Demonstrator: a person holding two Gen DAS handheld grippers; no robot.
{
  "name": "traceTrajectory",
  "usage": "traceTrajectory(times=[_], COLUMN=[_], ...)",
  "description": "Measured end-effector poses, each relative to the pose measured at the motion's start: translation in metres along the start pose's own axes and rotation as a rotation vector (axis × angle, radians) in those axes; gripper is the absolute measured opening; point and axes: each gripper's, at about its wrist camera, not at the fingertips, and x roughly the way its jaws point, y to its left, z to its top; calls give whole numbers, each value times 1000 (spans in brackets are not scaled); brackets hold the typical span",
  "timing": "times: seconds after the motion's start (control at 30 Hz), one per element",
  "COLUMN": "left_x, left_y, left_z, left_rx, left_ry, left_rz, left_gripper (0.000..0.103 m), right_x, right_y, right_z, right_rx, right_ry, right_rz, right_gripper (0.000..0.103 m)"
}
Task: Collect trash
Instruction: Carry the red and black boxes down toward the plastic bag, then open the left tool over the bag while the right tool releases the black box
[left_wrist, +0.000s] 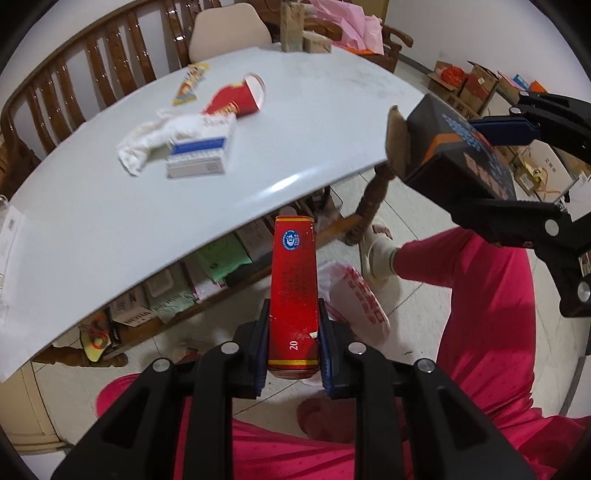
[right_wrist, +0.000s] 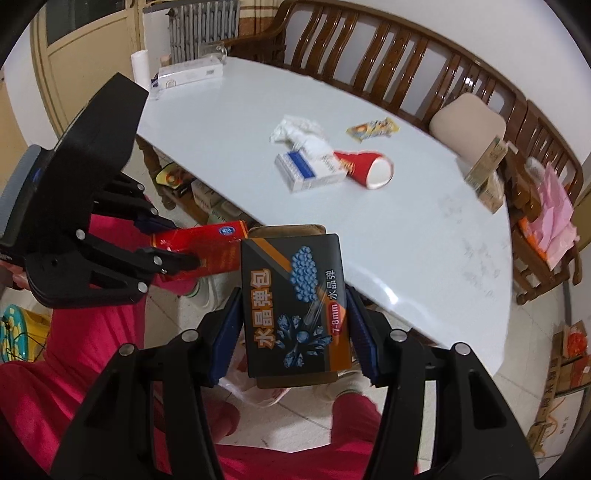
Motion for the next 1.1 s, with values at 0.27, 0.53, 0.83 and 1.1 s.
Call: traceTrajectory(times=[0.27,0.53,0.83,1.1], left_x=[37,81,137,180], left_y=[-6,-3,1,0], left_z=[-17,-32,-43,-45], left_rx=[-9,-38,-82,-130], left_ry=[58,126,227,290], left_rz=[-48,-70,-108,-121], left_gripper=[22,22,22,22], right_x=[36,68,108,159], right_y=[5,4,-2,0], right_z=[-24,-44,-59,-84], right_rx=[36,85,143,186], right_ry=[58,97,155,228], right_rz=[35,50,87,102], right_gripper=[54,54,54,54])
